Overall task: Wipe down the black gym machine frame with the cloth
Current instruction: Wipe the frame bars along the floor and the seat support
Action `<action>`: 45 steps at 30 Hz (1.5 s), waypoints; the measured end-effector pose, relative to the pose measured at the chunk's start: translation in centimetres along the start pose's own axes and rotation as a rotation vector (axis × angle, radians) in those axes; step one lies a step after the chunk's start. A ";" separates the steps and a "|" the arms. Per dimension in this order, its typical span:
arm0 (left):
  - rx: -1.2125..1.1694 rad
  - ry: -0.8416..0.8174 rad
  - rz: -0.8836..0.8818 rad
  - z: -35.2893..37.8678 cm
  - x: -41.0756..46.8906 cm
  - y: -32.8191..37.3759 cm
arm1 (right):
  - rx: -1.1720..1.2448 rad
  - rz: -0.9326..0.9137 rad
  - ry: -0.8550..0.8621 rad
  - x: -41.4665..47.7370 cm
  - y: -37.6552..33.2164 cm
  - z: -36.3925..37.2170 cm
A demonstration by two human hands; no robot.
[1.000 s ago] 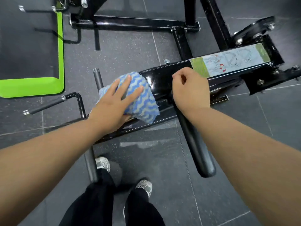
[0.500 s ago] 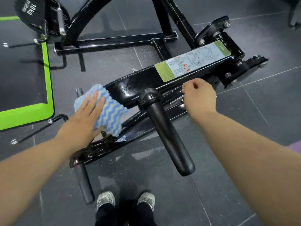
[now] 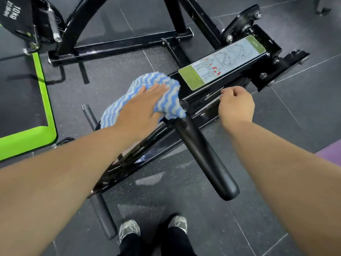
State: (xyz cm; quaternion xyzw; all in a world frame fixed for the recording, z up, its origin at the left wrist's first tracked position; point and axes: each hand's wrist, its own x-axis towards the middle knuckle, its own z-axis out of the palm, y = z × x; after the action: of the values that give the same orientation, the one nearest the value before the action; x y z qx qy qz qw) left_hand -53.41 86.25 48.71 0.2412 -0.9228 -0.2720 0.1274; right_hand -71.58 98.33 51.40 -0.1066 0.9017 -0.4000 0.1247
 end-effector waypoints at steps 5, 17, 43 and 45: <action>0.163 -0.410 0.009 1.4 8.8 5.0 | 0.078 0.077 0.113 3.1 0.7 -2.7; 0.358 -0.052 0.130 10.9 24.2 13.6 | -0.006 -0.261 0.011 14.2 3.3 -7.6; -0.092 0.266 -0.525 -4.3 -2.7 -2.1 | -0.751 -0.976 -0.752 1.3 -3.8 3.0; -0.094 0.201 -0.618 -4.9 -4.8 -3.4 | -0.786 -0.879 -0.828 0.8 -4.9 2.4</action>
State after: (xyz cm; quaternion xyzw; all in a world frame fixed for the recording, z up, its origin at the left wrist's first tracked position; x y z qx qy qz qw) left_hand -46.24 84.06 50.33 0.5294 -0.7751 -0.3150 0.1403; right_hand -71.11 93.18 53.42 -0.6395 0.7315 0.0142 0.2361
